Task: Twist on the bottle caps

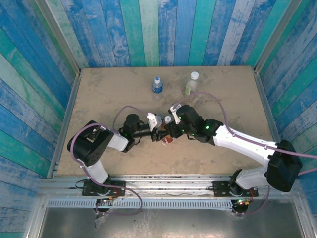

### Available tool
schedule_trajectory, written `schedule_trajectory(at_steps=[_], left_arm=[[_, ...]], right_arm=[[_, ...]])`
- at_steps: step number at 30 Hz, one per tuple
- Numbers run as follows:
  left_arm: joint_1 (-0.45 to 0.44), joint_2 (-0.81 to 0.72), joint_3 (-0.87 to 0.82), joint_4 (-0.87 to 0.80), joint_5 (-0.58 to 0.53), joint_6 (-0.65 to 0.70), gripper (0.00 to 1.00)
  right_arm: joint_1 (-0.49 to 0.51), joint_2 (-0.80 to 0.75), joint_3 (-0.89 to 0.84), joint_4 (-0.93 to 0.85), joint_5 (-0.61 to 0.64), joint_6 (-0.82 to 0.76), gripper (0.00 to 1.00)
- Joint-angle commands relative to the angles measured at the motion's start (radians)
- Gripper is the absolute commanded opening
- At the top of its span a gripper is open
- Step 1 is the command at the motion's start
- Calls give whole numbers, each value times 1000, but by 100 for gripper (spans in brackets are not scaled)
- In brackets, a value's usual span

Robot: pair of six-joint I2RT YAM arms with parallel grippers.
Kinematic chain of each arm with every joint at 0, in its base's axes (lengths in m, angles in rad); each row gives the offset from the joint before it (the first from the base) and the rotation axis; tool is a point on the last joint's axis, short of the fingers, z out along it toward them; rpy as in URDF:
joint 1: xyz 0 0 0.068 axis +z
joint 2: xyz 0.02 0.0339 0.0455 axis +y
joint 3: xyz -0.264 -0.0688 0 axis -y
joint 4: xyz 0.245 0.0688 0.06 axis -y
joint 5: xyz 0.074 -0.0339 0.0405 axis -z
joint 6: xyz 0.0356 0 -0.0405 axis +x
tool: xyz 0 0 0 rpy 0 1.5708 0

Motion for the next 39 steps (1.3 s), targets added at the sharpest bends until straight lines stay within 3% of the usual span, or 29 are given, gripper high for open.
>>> schedule_trajectory(at_steps=[1, 5, 8, 11, 16, 19, 24, 39], left_arm=[[-9, 40, 2, -61, 21, -6, 59], [-9, 38, 3, -63, 40, -6, 59], [-9, 33, 0, -69, 53, -5, 59], [-9, 20, -8, -77, 56, -3, 59], [-9, 12, -3, -105, 61, 6, 59], [-9, 21, 1, -107, 67, 6, 59], [-10, 23, 6, -120, 64, 16, 59], [-9, 32, 7, -117, 71, 13, 59]], right_arm=[[3, -51, 39, -99, -22, -109, 70], [-8, -118, 68, -162, -64, -248, 68], [-61, -156, 87, -170, -163, -334, 66], [-130, -137, 146, -217, -260, -376, 63], [-137, -60, 247, -295, -296, -506, 56], [-137, 2, 308, -316, -257, -468, 48], [-137, 104, 389, -380, -280, -431, 43], [-162, 144, 299, -403, -244, -347, 28]])
